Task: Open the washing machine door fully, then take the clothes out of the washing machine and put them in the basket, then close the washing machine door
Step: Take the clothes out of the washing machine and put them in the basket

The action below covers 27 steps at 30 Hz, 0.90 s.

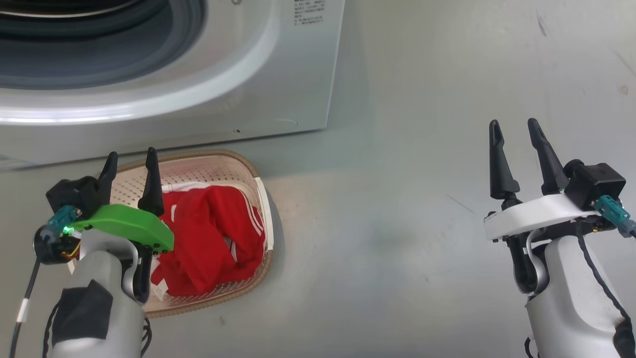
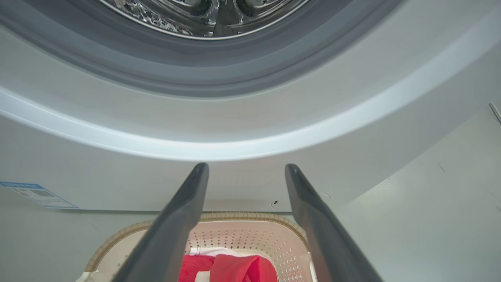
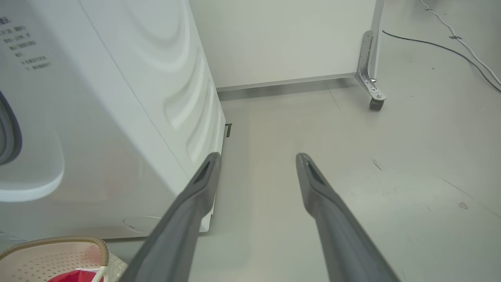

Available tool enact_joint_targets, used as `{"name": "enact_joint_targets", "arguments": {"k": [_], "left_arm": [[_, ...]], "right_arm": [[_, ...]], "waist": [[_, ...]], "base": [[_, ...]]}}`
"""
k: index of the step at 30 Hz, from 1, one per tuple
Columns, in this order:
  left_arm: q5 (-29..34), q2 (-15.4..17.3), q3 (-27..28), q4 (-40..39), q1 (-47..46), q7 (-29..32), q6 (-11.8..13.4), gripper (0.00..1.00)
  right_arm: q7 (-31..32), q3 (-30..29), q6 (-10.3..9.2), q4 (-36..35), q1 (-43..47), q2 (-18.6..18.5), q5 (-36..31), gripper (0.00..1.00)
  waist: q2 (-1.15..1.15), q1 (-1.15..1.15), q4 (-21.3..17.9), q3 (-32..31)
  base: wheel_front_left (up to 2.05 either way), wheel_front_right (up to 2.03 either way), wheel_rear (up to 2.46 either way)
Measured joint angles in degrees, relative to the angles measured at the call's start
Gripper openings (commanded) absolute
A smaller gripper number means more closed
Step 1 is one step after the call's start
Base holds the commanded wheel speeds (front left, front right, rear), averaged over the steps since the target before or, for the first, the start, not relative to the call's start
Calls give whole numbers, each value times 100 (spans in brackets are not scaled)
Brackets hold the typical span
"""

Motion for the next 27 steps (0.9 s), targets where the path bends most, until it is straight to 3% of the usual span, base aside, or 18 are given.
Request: {"name": "enact_joint_targets", "arguments": {"k": [27], "left_arm": [[446, -7, 476, -1905, 2059, -15, 77, 100]], "right_arm": [[0, 120, -2, 133, 970, 13, -71, 100]], "waist": [[0, 0, 310, -2049]], "base": [[0, 0, 0]]}}
